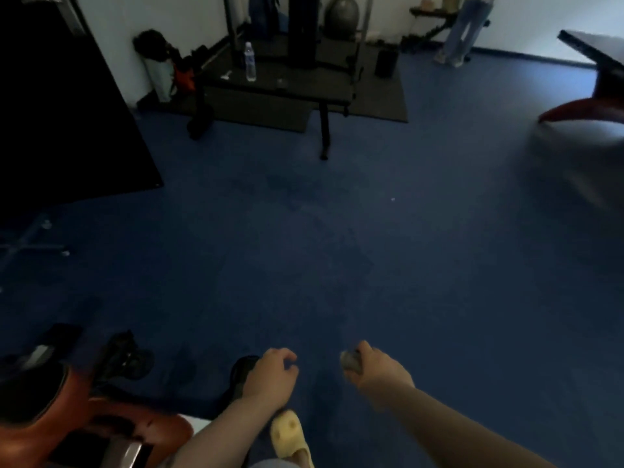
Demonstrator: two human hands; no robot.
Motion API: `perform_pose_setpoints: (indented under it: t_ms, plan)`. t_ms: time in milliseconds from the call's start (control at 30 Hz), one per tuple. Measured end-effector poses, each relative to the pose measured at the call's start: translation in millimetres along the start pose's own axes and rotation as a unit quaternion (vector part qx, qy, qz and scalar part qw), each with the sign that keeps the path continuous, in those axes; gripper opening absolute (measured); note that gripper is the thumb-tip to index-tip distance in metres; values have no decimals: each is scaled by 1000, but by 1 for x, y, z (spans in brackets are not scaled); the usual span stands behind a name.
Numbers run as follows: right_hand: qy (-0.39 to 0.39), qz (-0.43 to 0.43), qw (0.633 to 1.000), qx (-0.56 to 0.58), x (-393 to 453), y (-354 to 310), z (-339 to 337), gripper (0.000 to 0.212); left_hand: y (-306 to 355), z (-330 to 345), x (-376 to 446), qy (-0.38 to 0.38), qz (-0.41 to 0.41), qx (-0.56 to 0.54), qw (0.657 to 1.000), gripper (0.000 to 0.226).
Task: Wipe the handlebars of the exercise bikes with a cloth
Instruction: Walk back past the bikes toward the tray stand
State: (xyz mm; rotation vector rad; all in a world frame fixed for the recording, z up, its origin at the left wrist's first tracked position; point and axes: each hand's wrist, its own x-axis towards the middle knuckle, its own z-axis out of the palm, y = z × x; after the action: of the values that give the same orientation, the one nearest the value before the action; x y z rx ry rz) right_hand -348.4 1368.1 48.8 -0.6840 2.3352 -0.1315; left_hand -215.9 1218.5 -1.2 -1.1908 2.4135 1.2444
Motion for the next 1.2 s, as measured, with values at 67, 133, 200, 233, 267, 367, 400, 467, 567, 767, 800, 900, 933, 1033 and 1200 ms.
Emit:
perform_pose_setpoints:
  t_ms: [67,133,200,233,267,367,400,467,567,767,800,900,933,1033,1200]
  plan:
    - [3,-5,1000,6,29,-15,-17,41,5,-19,29,15,-1,-2,1000,27]
    - [12,-14,1000,18,54,-29,-31,39,8,-38,54,24,-10,3,1000,27]
    - [4,-24,1000,11,72,-40,-41,38,10,-48,69,24,-26,1,999,28]
    - [-2,-35,999,3,81,-44,-45,37,9,-52,75,25,-33,-9,999,28]
    - [-9,-46,999,-9,91,-49,-48,37,8,-55,81,26,-41,-21,999,28]
    - [-14,-70,996,-54,125,-67,-66,42,8,-66,102,32,-73,-50,996,26]
    - [-12,-76,995,-65,139,-73,-73,42,7,-70,110,37,-84,-59,994,25]
    - [-21,-87,992,-92,169,-86,-87,43,7,-81,127,50,-106,-75,990,26]
    - [-48,-148,979,-133,215,-109,-110,42,9,-101,156,85,-137,-97,982,27]
    - [-33,-237,959,-150,306,-165,-188,41,40,-158,232,169,-172,-140,960,30]
    - [-33,-245,955,-163,319,-174,-199,41,45,-164,243,188,-180,-148,954,30]
    - [-43,-282,940,-186,354,-201,-220,41,55,-176,266,237,-204,-190,930,28]
    - [-49,-290,935,-197,363,-212,-224,41,56,-179,271,246,-215,-201,923,27]
    - [-78,-315,921,-218,382,-248,-224,41,51,-187,274,255,-260,-231,902,26]
    - [-121,-377,890,-224,402,-325,-204,35,14,-220,277,286,-326,-258,863,29]
